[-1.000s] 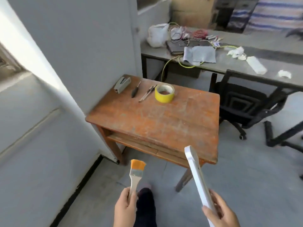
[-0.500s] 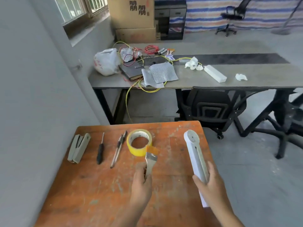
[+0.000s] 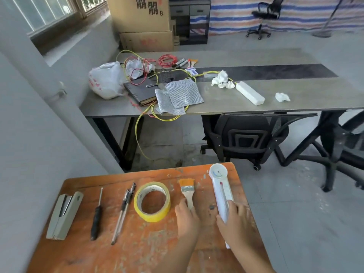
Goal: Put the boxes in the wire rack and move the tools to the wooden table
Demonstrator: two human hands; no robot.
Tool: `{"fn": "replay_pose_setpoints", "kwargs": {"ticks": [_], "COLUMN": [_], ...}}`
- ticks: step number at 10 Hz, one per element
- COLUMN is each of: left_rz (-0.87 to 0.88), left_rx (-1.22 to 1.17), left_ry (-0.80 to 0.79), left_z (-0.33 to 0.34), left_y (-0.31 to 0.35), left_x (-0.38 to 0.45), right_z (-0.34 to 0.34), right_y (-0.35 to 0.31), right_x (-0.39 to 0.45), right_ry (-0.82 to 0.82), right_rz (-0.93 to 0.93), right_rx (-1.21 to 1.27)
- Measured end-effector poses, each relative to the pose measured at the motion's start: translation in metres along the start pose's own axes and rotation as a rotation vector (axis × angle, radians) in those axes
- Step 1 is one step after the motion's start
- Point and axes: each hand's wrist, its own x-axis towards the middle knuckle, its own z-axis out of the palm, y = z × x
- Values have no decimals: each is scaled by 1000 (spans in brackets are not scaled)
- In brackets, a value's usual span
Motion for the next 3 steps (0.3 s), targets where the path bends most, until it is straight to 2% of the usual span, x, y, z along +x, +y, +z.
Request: {"fn": "replay_pose_setpoints", "kwargs": {"ticks": [2, 3], "left_rz": [-8, 6], "left_rx": [1, 28], "left_ry": [23, 38], "left_z": [-5, -9], "left_y": [-13, -22], "left_x": [-16, -26], "right_z": [-2, -21], "right_y": [11, 10], "right_x": [2, 1], "right_ry": [-73, -91], "right_rz": [-109, -50], "right_rx": [-20, 115]}}
